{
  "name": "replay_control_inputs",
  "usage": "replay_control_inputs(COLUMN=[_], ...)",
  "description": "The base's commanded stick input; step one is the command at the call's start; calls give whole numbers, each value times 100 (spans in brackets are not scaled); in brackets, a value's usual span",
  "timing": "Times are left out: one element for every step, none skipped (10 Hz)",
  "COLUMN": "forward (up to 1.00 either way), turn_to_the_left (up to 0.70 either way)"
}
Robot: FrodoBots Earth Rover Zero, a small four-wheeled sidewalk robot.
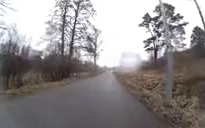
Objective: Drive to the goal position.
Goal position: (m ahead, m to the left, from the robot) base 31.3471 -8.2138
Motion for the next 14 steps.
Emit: replay_control_inputs(forward=[70,70,70,70,70,70,70,70,69,69,69,69,69,69], turn_to_the_left=[0,0,0,0,0,0,0,0,0,0,0,0,0,0])
